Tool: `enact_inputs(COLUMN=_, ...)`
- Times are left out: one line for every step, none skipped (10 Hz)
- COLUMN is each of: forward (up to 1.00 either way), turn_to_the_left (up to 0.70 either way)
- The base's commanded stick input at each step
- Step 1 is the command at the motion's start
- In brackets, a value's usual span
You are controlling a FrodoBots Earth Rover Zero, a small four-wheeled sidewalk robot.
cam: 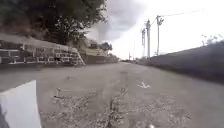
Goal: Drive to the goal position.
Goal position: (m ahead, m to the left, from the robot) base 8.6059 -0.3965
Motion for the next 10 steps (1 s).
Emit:
enact_inputs(forward=0.85, turn_to_the_left=0.0)
enact_inputs(forward=0.85, turn_to_the_left=0.0)
enact_inputs(forward=0.85, turn_to_the_left=-0.13)
enact_inputs(forward=0.85, turn_to_the_left=-0.27)
enact_inputs(forward=0.85, turn_to_the_left=-0.27)
enact_inputs(forward=0.85, turn_to_the_left=0.0)
enact_inputs(forward=0.85, turn_to_the_left=0.0)
enact_inputs(forward=0.85, turn_to_the_left=0.0)
enact_inputs(forward=0.85, turn_to_the_left=0.0)
enact_inputs(forward=0.85, turn_to_the_left=0.0)
